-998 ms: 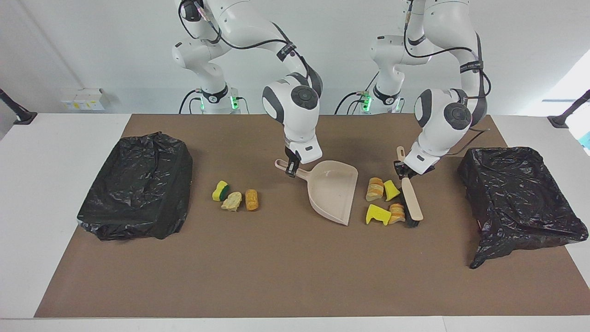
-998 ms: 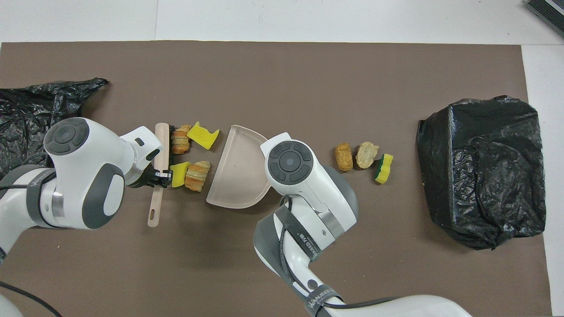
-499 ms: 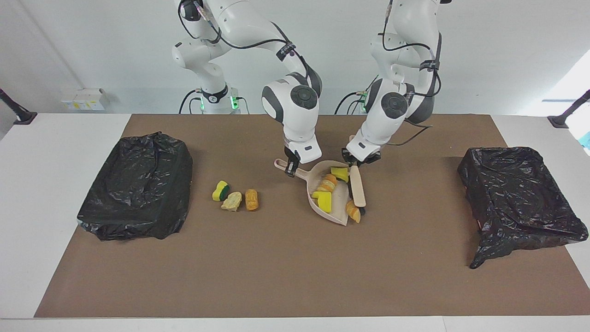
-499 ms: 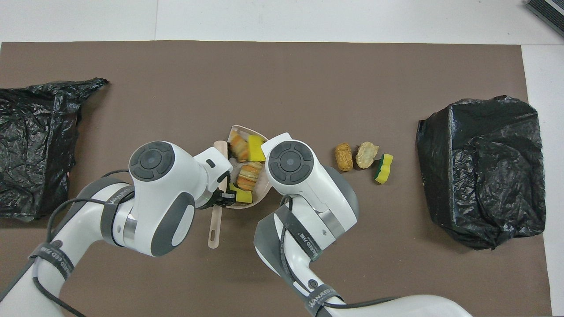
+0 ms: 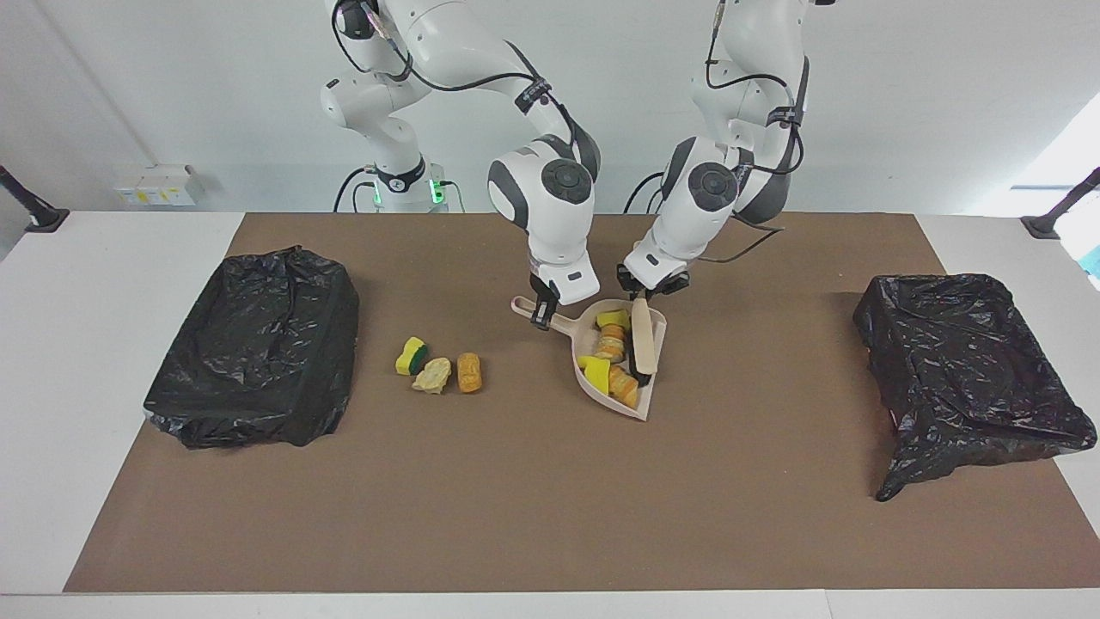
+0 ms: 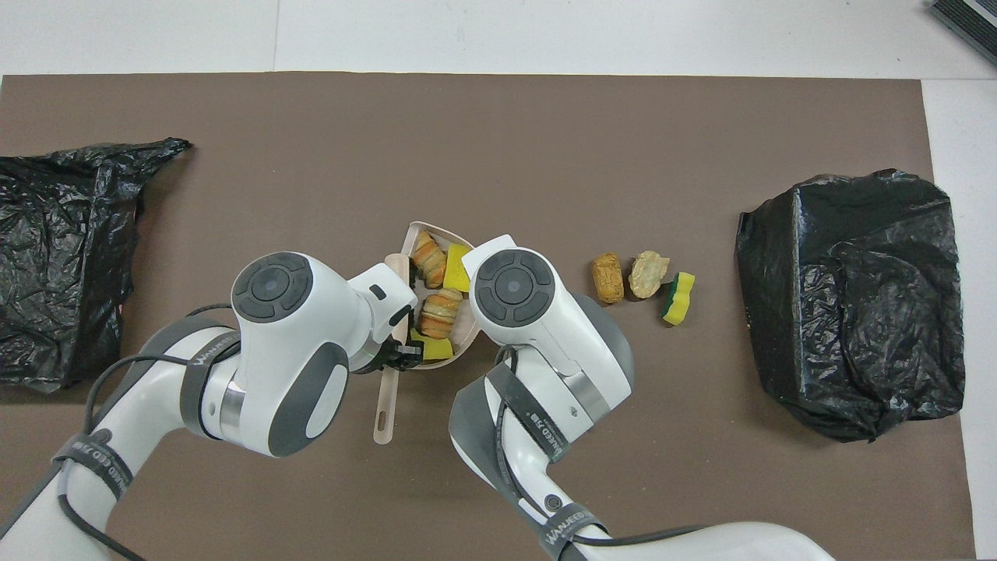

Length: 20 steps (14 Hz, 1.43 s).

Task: Sweep and dump trash in bin
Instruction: 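Carry the loaded dustpan with the right gripper to the nearby black bin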

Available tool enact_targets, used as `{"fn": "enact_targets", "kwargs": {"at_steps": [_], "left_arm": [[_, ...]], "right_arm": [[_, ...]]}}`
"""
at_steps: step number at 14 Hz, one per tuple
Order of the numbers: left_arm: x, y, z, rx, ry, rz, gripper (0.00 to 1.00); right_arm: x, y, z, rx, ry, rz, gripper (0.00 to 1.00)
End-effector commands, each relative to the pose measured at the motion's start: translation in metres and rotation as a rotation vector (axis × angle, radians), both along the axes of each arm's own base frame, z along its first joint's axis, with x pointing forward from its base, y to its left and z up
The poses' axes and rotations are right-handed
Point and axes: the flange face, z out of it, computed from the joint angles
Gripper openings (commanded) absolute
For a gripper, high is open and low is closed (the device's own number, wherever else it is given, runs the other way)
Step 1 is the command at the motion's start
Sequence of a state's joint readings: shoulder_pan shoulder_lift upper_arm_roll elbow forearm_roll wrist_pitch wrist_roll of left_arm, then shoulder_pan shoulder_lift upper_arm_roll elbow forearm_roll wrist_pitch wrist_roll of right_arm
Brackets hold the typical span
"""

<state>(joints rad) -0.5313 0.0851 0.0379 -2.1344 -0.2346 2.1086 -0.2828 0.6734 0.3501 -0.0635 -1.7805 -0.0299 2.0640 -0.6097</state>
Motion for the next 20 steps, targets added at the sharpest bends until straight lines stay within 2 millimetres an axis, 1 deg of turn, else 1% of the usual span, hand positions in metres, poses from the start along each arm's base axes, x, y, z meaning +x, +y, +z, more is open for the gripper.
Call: {"fn": "enact_targets", "kwargs": {"at_steps": [1,3,4,5,6,7,8,9,10,11,12,13,15,16,17,18,19,20], "left_arm": [[0.021,0.044,0.019,-0.013,-0.012,0.089,0.00],[0.037,0.081,0.018,0.014,-0.028,0.133,0.00],[0.046,0.107,0.017,0.030,-0.037,0.164,0.00],[0.050,0.124,0.015,0.034,-0.040,0.178,0.00],[0.051,0.130,0.015,0.039,-0.042,0.181,0.00],[0.052,0.130,0.016,0.042,-0.048,0.184,0.00],[0.049,0.124,0.015,0.046,-0.044,0.181,0.00],[0.047,0.122,0.013,0.047,-0.041,0.181,0.00],[0.045,0.116,0.013,0.050,-0.038,0.191,0.00],[0.037,0.098,0.016,0.057,-0.038,0.195,0.00],[0.031,0.087,0.015,0.079,-0.042,0.173,0.00],[0.023,0.076,0.016,0.090,-0.046,0.149,0.00],[-0.008,0.041,0.014,0.108,-0.036,0.143,0.00],[-0.022,0.023,0.015,0.113,-0.034,0.130,0.00],[-0.035,0.005,0.017,0.119,-0.034,0.140,0.00],[-0.052,-0.014,0.019,0.130,-0.027,0.148,0.00],[-0.070,-0.028,0.019,0.136,-0.024,0.134,0.00],[-0.089,-0.042,0.019,0.146,-0.020,0.128,0.00]], "right_arm": [[0.005,-0.023,0.024,-0.005,-0.030,-0.052,0.00],[0.014,-0.055,0.058,0.008,-0.038,-0.095,0.00],[0.016,-0.073,0.076,0.010,-0.037,-0.123,0.00],[0.019,-0.098,0.097,0.009,-0.037,-0.155,0.00],[0.023,-0.126,0.119,0.013,-0.040,-0.180,0.00],[0.024,-0.154,0.140,0.016,-0.040,-0.196,0.00],[0.024,-0.185,0.161,0.020,-0.041,-0.211,0.00],[0.021,-0.216,0.179,0.019,-0.034,-0.216,0.00],[0.017,-0.257,0.199,0.021,-0.030,-0.222,0.00],[0.011,-0.300,0.213,0.019,-0.007,-0.218,0.00],[0.005,-0.342,0.221,0.021,0.014,-0.193,0.00],[0.003,-0.388,0.225,0.027,0.019,-0.172,0.00],[-0.007,-0.476,0.226,0.028,0.016,-0.109,0.00],[-0.015,-0.511,0.226,0.011,0.016,-0.097,0.00],[-0.023,-0.539,0.230,-0.037,0.001,-0.086,0.00],[-0.027,-0.561,0.233,-0.093,-0.016,-0.063,0.00],[-0.029,-0.578,0.229,-0.121,-0.009,-0.051,0.00],[-0.029,-0.596,0.216,-0.142,-0.006,-0.051,0.00]]}}
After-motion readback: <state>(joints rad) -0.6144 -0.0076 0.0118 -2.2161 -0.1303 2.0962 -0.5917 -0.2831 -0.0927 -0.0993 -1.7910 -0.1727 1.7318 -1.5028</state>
